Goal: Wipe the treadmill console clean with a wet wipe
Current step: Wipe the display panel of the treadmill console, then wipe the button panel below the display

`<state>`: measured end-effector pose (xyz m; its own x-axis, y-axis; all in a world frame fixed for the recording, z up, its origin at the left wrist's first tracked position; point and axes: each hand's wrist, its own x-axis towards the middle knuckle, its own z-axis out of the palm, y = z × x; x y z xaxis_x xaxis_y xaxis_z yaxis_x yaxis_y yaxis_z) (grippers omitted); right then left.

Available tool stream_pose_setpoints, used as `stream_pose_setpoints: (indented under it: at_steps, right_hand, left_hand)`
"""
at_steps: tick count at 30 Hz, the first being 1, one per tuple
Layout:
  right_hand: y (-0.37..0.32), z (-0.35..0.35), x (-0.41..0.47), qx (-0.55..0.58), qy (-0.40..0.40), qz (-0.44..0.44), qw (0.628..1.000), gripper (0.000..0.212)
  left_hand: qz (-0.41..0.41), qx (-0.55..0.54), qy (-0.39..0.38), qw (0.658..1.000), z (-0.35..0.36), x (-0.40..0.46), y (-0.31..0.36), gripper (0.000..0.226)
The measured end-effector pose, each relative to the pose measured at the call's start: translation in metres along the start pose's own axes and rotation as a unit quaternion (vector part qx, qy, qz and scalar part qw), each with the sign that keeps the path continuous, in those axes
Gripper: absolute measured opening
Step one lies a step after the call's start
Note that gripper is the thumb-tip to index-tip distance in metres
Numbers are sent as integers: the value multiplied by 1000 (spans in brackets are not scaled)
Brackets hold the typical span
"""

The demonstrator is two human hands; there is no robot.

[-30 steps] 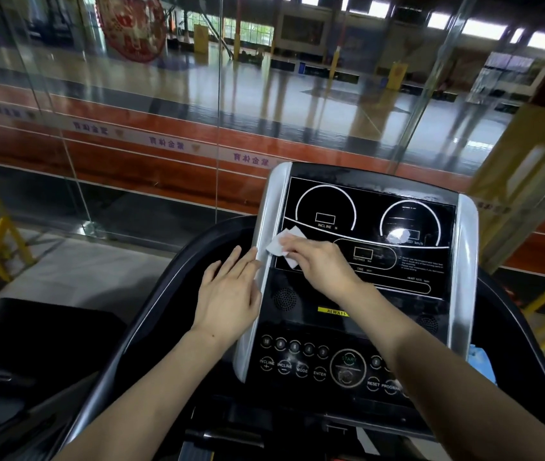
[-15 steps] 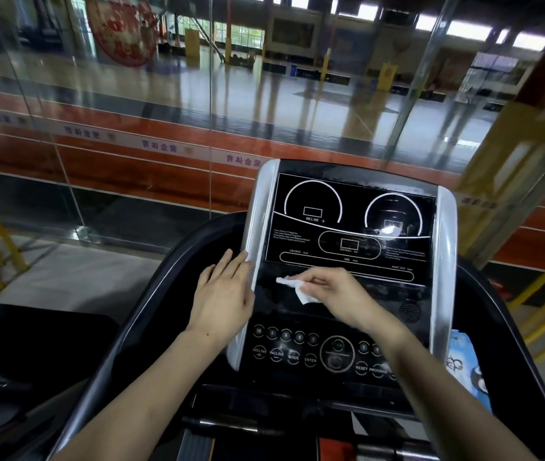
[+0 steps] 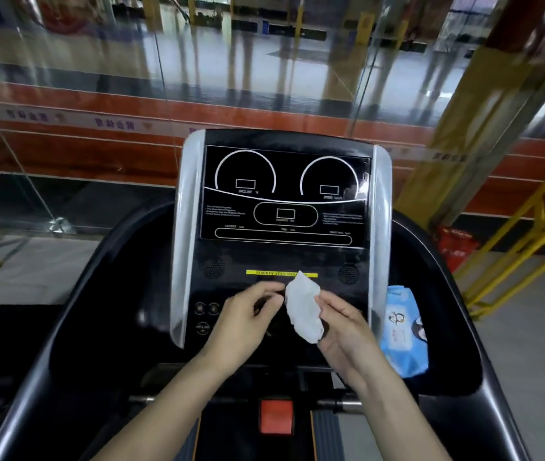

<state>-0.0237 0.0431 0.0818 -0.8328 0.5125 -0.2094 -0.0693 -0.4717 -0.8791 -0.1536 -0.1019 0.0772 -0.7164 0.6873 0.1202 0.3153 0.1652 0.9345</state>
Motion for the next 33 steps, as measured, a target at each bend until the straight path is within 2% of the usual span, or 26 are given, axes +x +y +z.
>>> stream_pose_setpoints:
  at_steps: [9, 14, 15, 17, 19, 21, 23, 26, 30, 33]
  right_hand:
    - [2, -38, -24, 44, 58, 27, 997, 22]
    - [7, -53, -31, 25, 11, 34, 999, 34]
    - [8, -54, -33, 2, -5, 20, 1000, 33]
    - [11, -57, -37, -119, -10, -37, 992, 29]
    - [14, -56, -39, -265, 34, -114, 957, 33]
    - [17, -53, -40, -340, 53, -193, 919, 33]
    - [22, -50, -39, -379, 28, -231, 896, 26]
    - [33, -48, -39, -418, 4, -231, 878, 25]
    - [39, -51, -36, -407, 36, -256, 876, 21]
    - [38, -54, -34, -435, 28, -255, 863, 28]
  left_hand:
    - [-146, -164, -26, 975, 49, -33, 13, 20]
    - [-174, -187, 46, 966, 56, -48, 6, 11]
    - [-174, -194, 55, 964, 57, -49, 6, 8]
    - [-172, -215, 61, 959, 60, -51, 7, 7]
    - [-171, -225, 67, 957, 63, -52, 7, 10]
    - [-169, -222, 74, 958, 65, -52, 7, 8]
    - [-170, -224, 84, 956, 67, -51, 7, 5]
    - [-169, -230, 81, 955, 71, -53, 10, 7]
    - [-170, -242, 49, 954, 75, -54, 11, 14]
    - [-178, -264, 51, 947, 77, -51, 7, 15]
